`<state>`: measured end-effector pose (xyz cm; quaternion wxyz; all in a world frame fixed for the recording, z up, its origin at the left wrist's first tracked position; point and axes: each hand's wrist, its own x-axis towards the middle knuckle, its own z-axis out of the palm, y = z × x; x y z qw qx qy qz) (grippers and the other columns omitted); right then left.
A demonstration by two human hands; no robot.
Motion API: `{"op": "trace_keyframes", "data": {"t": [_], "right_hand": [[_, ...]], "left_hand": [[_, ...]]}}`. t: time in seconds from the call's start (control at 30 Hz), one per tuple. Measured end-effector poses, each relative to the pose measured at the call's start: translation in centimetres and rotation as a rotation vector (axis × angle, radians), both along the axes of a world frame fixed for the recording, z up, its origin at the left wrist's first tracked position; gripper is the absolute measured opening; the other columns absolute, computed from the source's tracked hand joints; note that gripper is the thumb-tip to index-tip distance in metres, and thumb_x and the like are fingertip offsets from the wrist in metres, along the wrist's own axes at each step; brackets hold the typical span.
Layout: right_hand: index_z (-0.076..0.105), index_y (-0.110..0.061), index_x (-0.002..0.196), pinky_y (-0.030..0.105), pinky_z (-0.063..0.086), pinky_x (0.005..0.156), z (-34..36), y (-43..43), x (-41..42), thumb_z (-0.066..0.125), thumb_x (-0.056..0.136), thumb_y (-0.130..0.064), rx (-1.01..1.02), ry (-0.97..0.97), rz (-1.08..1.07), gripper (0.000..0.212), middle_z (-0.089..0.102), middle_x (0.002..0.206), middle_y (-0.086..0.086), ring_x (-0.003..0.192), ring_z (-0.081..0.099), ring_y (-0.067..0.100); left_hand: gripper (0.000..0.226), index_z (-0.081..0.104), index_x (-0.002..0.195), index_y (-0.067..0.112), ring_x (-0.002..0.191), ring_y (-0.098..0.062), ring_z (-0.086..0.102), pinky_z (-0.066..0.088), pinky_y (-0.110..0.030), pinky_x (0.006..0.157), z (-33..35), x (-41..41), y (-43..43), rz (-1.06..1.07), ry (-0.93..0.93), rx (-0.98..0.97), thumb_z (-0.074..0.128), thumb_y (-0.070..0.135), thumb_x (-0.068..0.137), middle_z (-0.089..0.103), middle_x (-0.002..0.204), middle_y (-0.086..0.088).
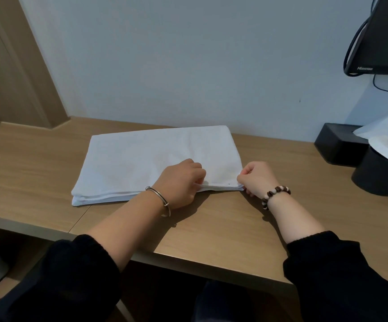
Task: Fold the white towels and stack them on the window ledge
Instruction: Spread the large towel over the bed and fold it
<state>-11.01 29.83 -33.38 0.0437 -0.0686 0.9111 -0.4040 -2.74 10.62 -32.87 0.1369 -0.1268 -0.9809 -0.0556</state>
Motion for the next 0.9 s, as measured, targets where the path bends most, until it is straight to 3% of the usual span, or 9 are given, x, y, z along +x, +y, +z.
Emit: {"op": "trace_keyframes", "data": {"t": [0.23, 0.33, 0.43, 0.53, 0.63, 0.77, 0.9], "right_hand": [[0.059, -0.016, 0.068, 0.029, 0.046, 0.058, -0.3, 0.2, -0.3, 0.054, 0.078, -0.004, -0.068, 0.04, -0.037, 0.017, 0.06, 0.066, 0.003, 0.062, 0.056, 0.022], [0.06, -0.018, 0.074, 0.025, 0.041, 0.058, -0.4, 0.0, 0.1, 0.053, 0.082, -0.008, 0.089, 0.114, -0.048, 0.015, 0.06, 0.077, -0.002, 0.076, 0.058, 0.02], [0.062, -0.017, 0.085, 0.028, 0.04, 0.066, 0.2, -0.6, 1.0, 0.05, 0.088, -0.012, 0.359, 0.388, -0.03, 0.014, 0.054, 0.091, -0.003, 0.087, 0.051, 0.017], [0.069, -0.013, 0.093, 0.031, 0.041, 0.079, 0.1, -1.0, 1.1, 0.047, 0.094, -0.018, 0.421, 0.621, 0.201, 0.022, 0.059, 0.099, -0.001, 0.099, 0.048, 0.018], [0.068, -0.015, 0.099, 0.032, 0.044, 0.08, -0.2, -1.8, 1.2, 0.041, 0.097, -0.023, 0.546, 0.561, 0.297, 0.029, 0.062, 0.098, 0.0, 0.094, 0.052, 0.017], [0.06, -0.014, 0.078, 0.029, 0.043, 0.067, 0.5, -2.3, 1.8, 0.042, 0.094, -0.028, 0.604, 0.581, 0.321, 0.028, 0.055, 0.079, -0.001, 0.076, 0.049, 0.016], [0.039, -0.016, 0.052, 0.026, 0.025, 0.047, 1.2, -1.8, 3.6, 0.045, 0.093, -0.03, 0.538, 0.449, 0.4, 0.043, 0.041, 0.053, -0.002, 0.05, 0.036, 0.012]], "left_hand": [[0.021, 0.066, 0.094, 0.018, 0.099, -0.014, 0.049, 0.043, -0.031, 0.073, -0.4, 0.1, 0.3, 0.056, -0.007, -0.033, 0.05, 0.032, 0.096, 0.061, 0.101, 0.006], [0.023, 0.068, 0.094, 0.018, 0.098, -0.015, 0.05, 0.044, -0.032, 0.075, -0.5, 0.1, 0.2, 0.079, 0.0, 0.002, 0.052, 0.034, 0.095, 0.062, 0.101, 0.005], [0.024, 0.068, 0.092, 0.017, 0.097, -0.015, 0.051, 0.044, -0.032, 0.074, -0.7, 0.3, 0.3, 0.092, 0.004, 0.011, 0.053, 0.035, 0.094, 0.062, 0.1, 0.004], [0.028, 0.07, 0.092, 0.015, 0.095, -0.015, 0.051, 0.046, -0.034, 0.075, -0.7, 0.4, 0.5, 0.089, -0.003, 0.012, 0.052, 0.036, 0.094, 0.061, 0.099, 0.004], [0.034, 0.071, 0.093, 0.014, 0.088, -0.015, 0.054, 0.047, -0.034, 0.076, -0.1, 0.4, 0.0, 0.102, -0.048, 0.101, 0.047, 0.038, 0.097, 0.061, 0.1, 0.002], [0.029, 0.063, 0.114, 0.021, 0.097, -0.026, 0.059, 0.042, -0.03, 0.072, 0.2, 0.1, 0.0, 0.201, 0.003, 0.057, 0.042, 0.03, 0.098, 0.057, 0.114, -0.002], [0.028, 0.066, 0.097, 0.013, 0.09, -0.028, 0.058, 0.038, -0.029, 0.065, 0.6, 0.6, 0.5, 0.182, -0.017, -0.106, 0.04, 0.024, 0.094, 0.061, 0.098, -0.005]]}}
